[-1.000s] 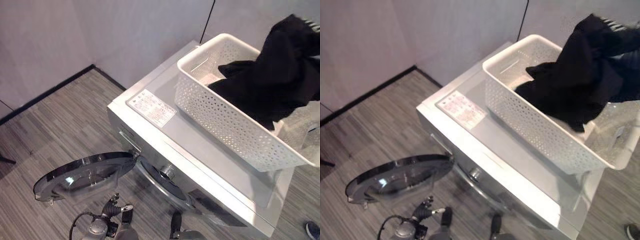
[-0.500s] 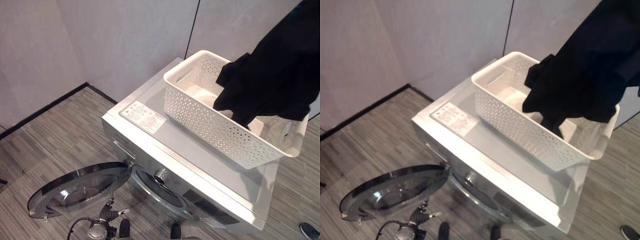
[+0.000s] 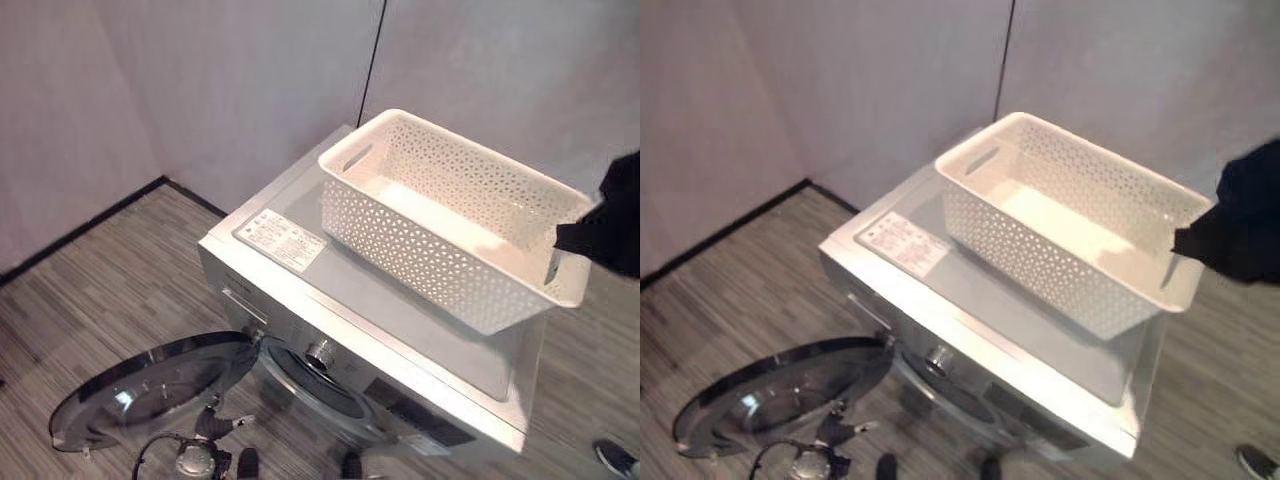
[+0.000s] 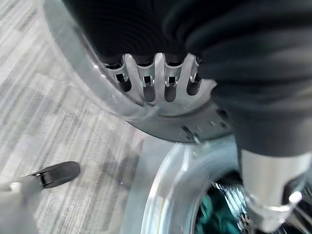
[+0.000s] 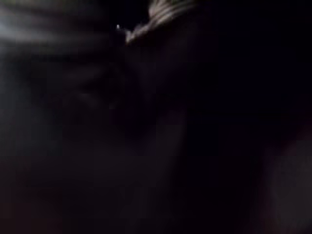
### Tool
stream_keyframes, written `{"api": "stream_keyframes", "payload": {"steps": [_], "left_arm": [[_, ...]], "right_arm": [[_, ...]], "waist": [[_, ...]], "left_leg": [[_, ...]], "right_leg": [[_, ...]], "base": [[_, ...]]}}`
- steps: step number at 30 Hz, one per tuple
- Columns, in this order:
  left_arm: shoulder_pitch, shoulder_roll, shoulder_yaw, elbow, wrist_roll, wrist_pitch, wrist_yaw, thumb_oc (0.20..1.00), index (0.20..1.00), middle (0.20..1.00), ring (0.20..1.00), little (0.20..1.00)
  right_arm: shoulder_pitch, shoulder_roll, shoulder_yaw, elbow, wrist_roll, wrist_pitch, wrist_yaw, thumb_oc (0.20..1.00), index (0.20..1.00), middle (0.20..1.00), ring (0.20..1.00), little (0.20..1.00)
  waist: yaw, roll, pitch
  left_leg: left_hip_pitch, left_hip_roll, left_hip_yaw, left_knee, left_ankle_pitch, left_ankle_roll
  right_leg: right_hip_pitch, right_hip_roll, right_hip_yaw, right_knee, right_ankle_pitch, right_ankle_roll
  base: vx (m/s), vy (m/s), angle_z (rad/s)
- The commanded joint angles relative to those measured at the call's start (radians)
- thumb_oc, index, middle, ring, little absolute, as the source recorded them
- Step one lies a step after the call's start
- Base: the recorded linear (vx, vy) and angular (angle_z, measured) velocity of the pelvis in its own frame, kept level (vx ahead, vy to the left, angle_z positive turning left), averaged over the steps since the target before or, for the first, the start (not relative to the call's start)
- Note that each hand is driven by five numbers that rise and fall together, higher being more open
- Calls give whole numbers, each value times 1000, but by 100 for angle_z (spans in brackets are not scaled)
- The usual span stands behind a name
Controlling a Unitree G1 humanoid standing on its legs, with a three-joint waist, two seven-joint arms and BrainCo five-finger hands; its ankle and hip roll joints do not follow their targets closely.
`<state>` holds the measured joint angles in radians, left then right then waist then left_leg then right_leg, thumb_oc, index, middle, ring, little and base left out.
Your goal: Grab the laundry basket,head to the washer,open it,put in the laundry and shut it.
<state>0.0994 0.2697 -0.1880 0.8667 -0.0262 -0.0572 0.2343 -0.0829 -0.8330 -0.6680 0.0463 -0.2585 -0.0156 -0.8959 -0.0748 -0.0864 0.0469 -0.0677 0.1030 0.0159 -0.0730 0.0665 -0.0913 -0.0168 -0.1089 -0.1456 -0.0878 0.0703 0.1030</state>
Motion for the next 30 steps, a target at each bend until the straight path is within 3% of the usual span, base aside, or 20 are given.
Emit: {"api": "stream_keyframes", "payload": {"steps": [1,5,9,14,15,18,21,24,30], "left_arm": [[-32,18,-15,45,32,-25,50,1000,1000,1000,1000,1000],[-26,17,10,74,32,-26,54,1000,1000,1000,1000,1000],[-9,7,39,80,19,-25,57,1000,1000,1000,1000,1000],[-4,-2,38,82,14,-25,55,1000,1000,1000,1000,1000],[-6,-9,35,79,-5,-26,54,1000,1000,1000,1000,1000],[-2,-7,35,66,-30,-27,42,1000,1000,1000,1000,1000],[8,-6,29,55,-54,-20,18,1000,1000,1000,1000,1000],[21,-10,18,42,-61,-24,13,1000,1000,1000,1000,1000],[54,3,6,-27,-67,-48,8,1000,1000,1000,1000,1000]], "right_arm": [[-87,6,-44,49,-14,29,-93,200,200,200,200,200],[0,102,-48,132,33,28,-99,200,200,200,200,200],[107,255,-22,209,99,11,-68,200,200,200,200,200],[137,350,41,232,147,-20,-17,200,200,200,200,200],[139,403,84,277,243,-63,32,200,200,200,200,200],[150,444,155,361,352,-103,117,200,200,200,200,200],[188,568,305,419,556,-139,297,200,200,200,200,200],[221,639,421,448,637,-134,404,200,200,200,200,200],[241,667,578,480,650,-116,506,200,200,200,200,200]], "waist": [[16,4,15],[17,4,9],[2,18,1],[-9,29,2],[-13,32,3],[-18,33,6],[-24,36,18],[-22,42,25],[-18,57,51]], "left_leg": [[65,18,11,119,-232,73],[85,5,32,91,-226,78],[113,3,37,67,-220,76],[131,9,46,53,-211,71],[137,11,51,47,-206,68],[143,15,58,38,-198,63],[140,24,64,31,-181,51],[137,28,65,28,-172,42],[118,24,73,37,-165,36]], "right_leg": [[-16,-104,75,34,-15,96],[-27,-114,91,32,-7,101],[-12,-122,84,28,-17,101],[-7,-118,86,27,-23,94],[-7,-116,88,25,-21,92],[-5,-114,89,20,-19,90],[-8,-108,87,17,-18,83],[-6,-107,82,9,-14,81],[-23,-115,81,1,-1,83]], "base": [[-9,110,-51],[-6,48,-38],[28,-8,-4],[10,-12,0],[0,0,0],[2,-23,-3],[-8,-37,-1],[5,-31,-1],[-15,3,-1]]}}
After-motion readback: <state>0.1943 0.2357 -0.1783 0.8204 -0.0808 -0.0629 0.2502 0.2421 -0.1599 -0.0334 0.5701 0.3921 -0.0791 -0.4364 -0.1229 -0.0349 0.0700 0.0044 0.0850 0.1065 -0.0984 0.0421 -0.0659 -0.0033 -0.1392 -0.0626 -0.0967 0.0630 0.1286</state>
